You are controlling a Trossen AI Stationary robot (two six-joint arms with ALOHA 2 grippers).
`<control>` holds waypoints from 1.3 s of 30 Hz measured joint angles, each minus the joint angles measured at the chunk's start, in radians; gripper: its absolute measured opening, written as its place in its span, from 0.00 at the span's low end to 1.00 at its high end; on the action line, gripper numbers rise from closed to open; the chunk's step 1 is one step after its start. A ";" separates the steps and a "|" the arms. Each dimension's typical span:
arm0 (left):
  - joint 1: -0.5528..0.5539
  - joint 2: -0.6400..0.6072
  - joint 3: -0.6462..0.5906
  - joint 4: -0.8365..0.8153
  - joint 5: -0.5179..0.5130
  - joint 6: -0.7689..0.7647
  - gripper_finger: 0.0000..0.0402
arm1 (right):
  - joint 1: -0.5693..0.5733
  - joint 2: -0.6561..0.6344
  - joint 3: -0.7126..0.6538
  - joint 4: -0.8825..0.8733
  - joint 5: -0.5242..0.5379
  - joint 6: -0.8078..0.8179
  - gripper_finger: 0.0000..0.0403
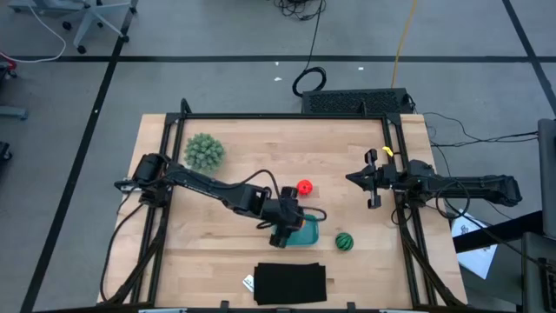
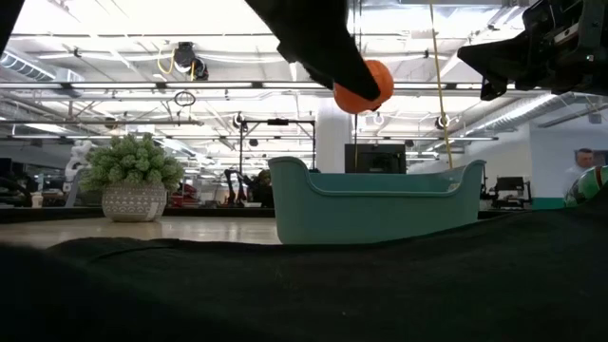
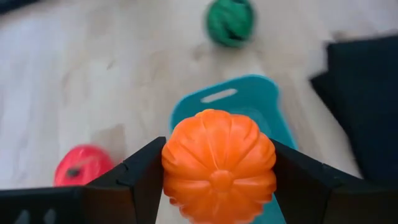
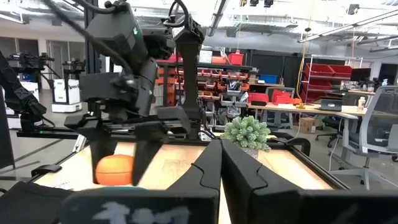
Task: Pick and placing Produce into tupperware
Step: Put the tangerine in the blue bin
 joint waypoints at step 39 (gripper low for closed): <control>-0.038 0.091 0.000 -0.061 0.005 -0.031 0.61 | 0.001 0.022 0.000 -0.008 -0.003 0.033 0.00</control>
